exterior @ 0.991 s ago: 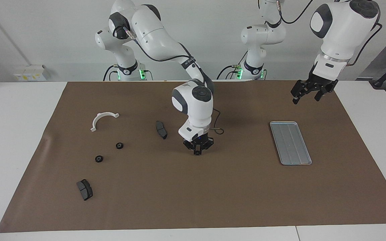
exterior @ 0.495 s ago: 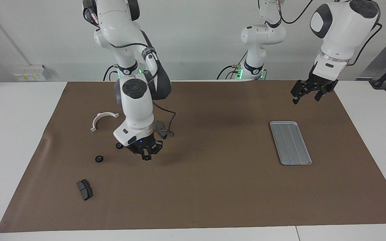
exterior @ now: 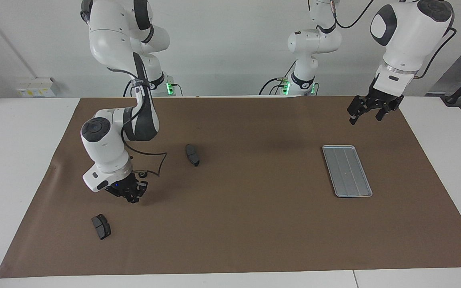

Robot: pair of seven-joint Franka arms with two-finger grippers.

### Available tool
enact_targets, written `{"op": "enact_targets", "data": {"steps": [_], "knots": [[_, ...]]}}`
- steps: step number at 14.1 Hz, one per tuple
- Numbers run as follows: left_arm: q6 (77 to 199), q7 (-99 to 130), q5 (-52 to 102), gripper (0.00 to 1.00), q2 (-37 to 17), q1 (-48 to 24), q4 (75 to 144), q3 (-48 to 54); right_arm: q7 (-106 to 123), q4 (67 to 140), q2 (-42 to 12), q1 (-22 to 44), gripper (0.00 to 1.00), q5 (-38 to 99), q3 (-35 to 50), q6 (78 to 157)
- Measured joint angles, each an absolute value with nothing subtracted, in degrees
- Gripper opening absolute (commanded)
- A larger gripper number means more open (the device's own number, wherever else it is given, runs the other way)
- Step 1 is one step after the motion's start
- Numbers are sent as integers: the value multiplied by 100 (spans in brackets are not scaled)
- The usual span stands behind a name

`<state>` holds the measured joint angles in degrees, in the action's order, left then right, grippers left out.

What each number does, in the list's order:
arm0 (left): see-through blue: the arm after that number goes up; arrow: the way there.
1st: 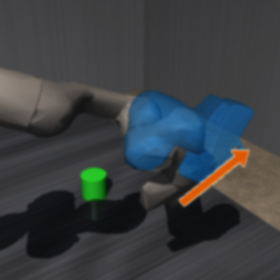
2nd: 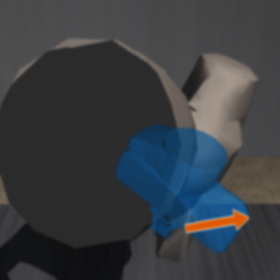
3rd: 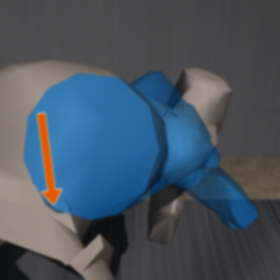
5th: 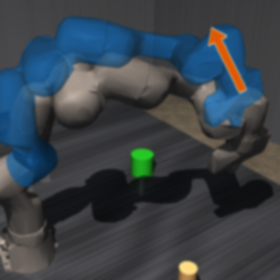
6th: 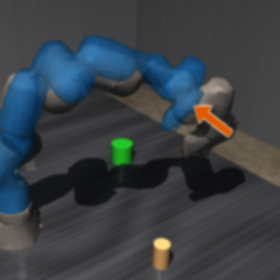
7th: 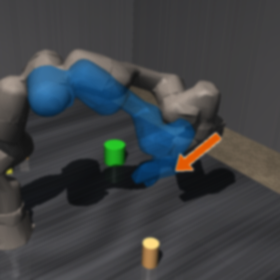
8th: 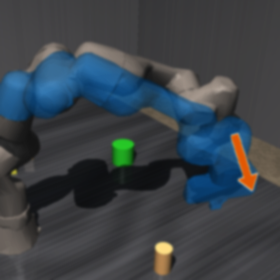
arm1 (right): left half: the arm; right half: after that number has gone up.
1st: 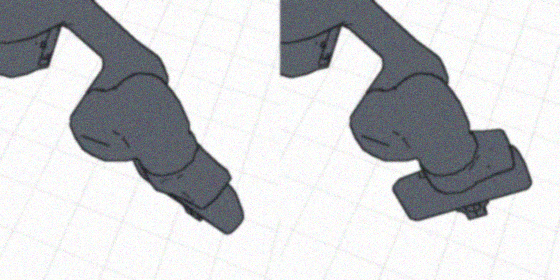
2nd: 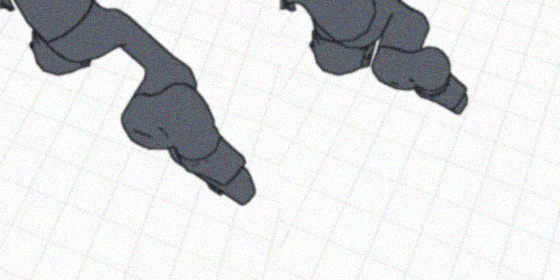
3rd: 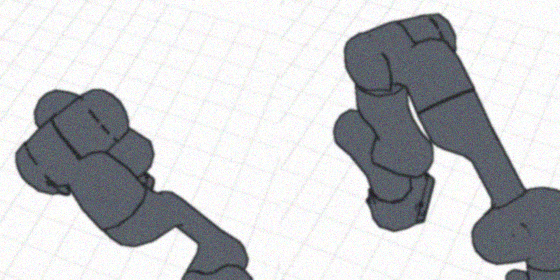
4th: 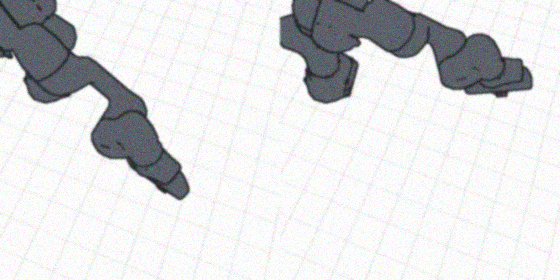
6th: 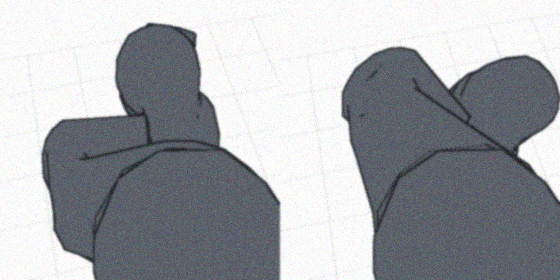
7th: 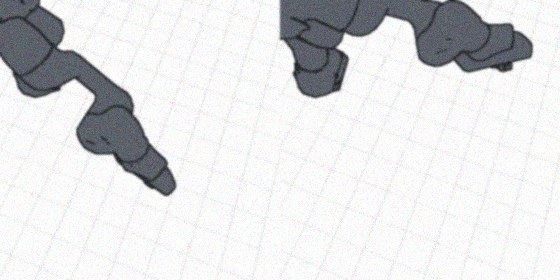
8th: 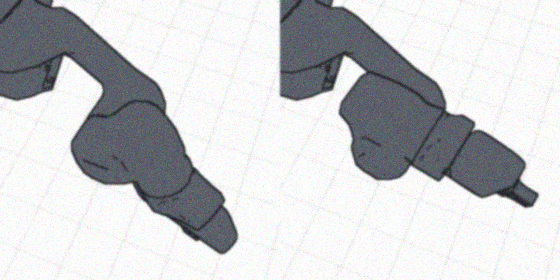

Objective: Place bearing gear from tray to pile

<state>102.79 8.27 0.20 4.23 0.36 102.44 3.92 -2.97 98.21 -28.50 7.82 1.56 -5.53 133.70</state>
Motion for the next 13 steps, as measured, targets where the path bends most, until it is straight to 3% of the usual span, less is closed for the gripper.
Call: {"op": "enact_targets", "data": {"steps": [3,4,5,10,13], "knots": [[10279,827,20,100,423,36,10244,392,-290,9940,-2952,784,0,156,-534,13533],[10279,827,20,100,423,36,10244,392,-290,9949,-2951,784,46,156,-530,13536],[10279,827,20,100,423,36,10244,392,-290,9964,-2951,784,99,157,-528,13542],[10279,827,20,100,423,36,10244,392,-290,9962,-2866,785,100,162,-528,13613],[10279,827,20,100,423,36,10244,392,-290,9922,-2513,784,100,161,-543,13481]]}}
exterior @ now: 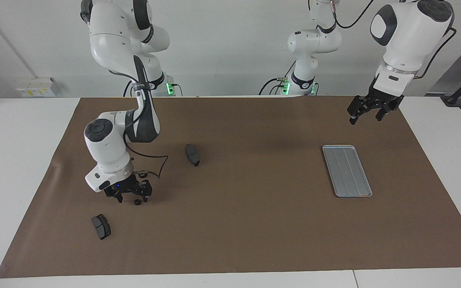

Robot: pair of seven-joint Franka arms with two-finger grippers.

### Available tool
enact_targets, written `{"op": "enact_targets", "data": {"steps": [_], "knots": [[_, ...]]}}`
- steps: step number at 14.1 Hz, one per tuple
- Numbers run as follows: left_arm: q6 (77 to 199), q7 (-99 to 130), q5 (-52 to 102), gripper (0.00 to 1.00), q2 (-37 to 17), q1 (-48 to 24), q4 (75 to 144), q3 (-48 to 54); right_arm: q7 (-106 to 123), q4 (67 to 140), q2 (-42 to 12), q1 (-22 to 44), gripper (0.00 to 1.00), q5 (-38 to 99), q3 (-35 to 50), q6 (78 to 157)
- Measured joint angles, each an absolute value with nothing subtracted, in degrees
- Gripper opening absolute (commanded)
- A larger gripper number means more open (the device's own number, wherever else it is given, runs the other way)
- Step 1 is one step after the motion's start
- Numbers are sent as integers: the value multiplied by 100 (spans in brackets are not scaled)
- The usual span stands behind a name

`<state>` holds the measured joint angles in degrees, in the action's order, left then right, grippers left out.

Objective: Place bearing gear from tray to pile

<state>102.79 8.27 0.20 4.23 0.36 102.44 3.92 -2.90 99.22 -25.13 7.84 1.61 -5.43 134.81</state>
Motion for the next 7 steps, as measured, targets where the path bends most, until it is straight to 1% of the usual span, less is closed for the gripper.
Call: {"op": "enact_targets", "data": {"steps": [7], "knots": [[10279,827,20,100,423,36,10244,392,-307,9673,-1291,752,100,159,-829,11736]]}}
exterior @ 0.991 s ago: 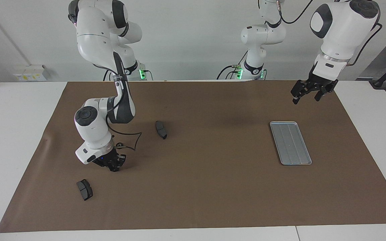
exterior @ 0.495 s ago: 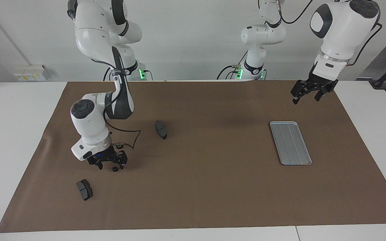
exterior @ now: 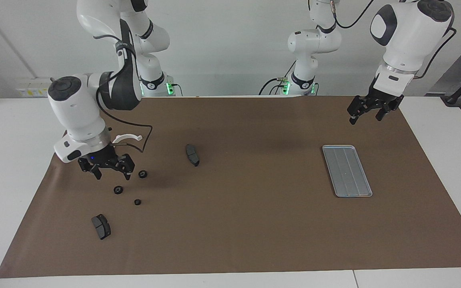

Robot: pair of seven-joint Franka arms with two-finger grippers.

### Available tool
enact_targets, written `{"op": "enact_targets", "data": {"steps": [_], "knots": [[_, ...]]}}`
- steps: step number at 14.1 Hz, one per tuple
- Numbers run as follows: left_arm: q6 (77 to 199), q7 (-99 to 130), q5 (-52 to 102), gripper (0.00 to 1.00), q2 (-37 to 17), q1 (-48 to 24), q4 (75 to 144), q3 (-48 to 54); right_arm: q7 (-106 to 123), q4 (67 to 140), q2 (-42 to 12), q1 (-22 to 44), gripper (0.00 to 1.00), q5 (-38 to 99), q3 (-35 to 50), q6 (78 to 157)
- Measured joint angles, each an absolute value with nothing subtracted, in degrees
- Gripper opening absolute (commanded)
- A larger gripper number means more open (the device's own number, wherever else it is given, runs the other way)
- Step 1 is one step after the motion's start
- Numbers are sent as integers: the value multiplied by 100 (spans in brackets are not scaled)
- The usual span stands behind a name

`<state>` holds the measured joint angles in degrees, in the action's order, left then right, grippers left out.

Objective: Place bearing gear from tray to pile

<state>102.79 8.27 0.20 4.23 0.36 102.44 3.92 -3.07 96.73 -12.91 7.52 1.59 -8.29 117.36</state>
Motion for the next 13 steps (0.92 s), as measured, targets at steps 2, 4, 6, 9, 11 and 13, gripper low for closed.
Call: {"op": "enact_targets", "data": {"steps": [2,4,6,9,11,13], "knots": [[10279,827,20,100,423,36,10244,392,-310,9660,-972,692,100,158,-831,11231],[10279,827,20,100,423,36,10244,392,-310,9653,-677,572,100,157,-832,10753],[10279,827,20,100,423,36,10244,392,-310,9647,-423,460,100,157,-835,10423],[10279,827,20,100,423,36,10244,392,-309,9568,-91,371,100,153,-835,9885],[10279,827,20,100,423,36,10244,392,-309,9329,5,373,100,83,-824,9445],[10279,827,20,100,423,36,10244,392,-309,9145,51,404,100,-34,-789,9222]]}}
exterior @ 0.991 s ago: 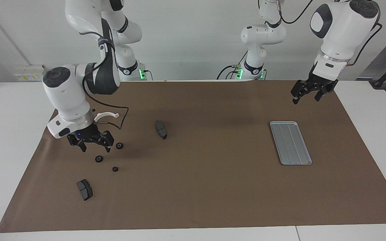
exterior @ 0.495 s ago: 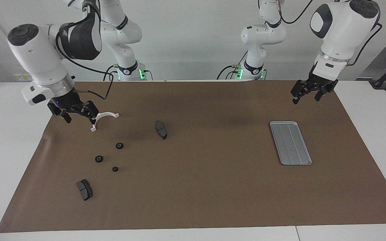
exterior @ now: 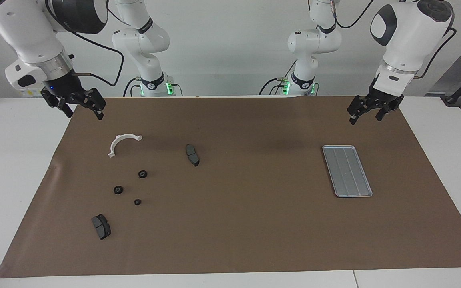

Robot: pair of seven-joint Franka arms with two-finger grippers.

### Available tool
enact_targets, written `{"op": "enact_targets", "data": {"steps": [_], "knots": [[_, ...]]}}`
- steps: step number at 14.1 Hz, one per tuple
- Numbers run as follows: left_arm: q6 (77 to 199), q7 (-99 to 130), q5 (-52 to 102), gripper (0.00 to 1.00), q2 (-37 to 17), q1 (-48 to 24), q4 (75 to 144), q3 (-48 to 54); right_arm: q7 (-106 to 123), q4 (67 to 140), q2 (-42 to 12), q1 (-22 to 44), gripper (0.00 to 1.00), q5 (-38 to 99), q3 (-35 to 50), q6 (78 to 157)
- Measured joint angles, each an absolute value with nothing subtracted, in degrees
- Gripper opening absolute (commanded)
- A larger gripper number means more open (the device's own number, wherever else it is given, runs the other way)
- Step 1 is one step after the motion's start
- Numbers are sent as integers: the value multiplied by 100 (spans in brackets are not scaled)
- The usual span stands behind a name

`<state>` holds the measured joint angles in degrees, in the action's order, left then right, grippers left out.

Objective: Place bearing gear from tray to pile

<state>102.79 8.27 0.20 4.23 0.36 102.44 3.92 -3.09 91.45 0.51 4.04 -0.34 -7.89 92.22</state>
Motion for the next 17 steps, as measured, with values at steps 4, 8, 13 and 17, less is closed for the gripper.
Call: {"op": "enact_targets", "data": {"steps": [4,8,13,17], "knots": [[10279,827,20,100,424,36,10244,392,-308,9233,171,406,100,-85,-744,8933],[10279,827,20,100,424,36,10244,392,-306,9337,274,-187,100,-89,-134,8928],[10279,827,20,100,424,36,10244,392,-306,9338,284,-160,100,-89,-181,8928],[10279,827,20,100,424,36,10244,392,-306,9341,285,-96,100,-133,-175,8914]]}}
